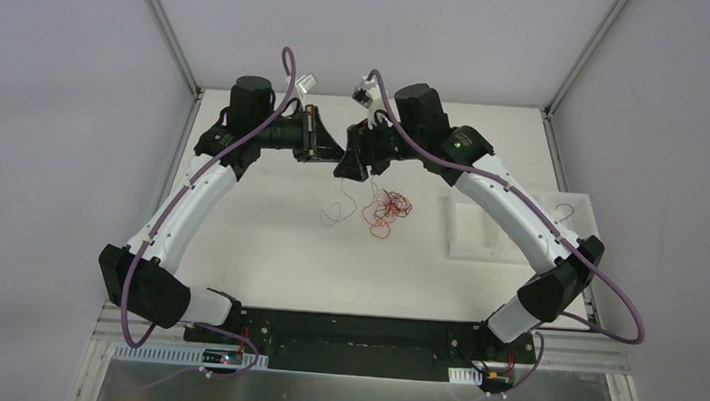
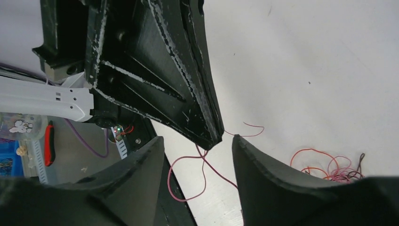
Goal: Untangle the cables
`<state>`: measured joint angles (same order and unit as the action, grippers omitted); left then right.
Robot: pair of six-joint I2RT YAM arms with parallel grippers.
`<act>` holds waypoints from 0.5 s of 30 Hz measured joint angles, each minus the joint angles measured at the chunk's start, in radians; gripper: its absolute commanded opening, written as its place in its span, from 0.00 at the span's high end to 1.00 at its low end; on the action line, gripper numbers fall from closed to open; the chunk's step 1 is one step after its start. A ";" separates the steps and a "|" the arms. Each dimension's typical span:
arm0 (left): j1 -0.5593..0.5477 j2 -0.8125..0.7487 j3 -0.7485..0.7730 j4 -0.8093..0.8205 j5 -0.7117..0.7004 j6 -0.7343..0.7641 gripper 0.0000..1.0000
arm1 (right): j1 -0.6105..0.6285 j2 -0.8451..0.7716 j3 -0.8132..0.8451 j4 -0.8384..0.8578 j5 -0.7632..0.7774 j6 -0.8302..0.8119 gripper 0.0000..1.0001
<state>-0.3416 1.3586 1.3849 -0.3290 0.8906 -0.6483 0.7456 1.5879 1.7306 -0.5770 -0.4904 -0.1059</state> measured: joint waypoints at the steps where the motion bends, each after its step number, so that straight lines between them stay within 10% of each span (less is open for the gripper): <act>1: 0.000 0.000 -0.003 0.005 0.000 -0.002 1.00 | 0.004 0.007 0.003 0.006 0.004 0.003 0.52; 11: 0.001 -0.007 -0.003 0.025 0.013 -0.015 1.00 | 0.014 0.007 -0.048 0.016 0.016 -0.003 1.00; 15: 0.002 -0.007 -0.002 0.026 0.017 -0.010 0.43 | -0.009 -0.021 -0.076 0.019 0.002 -0.001 1.00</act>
<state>-0.3401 1.3518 1.3834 -0.3027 0.9073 -0.6579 0.7364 1.5665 1.6547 -0.5583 -0.4881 -0.1070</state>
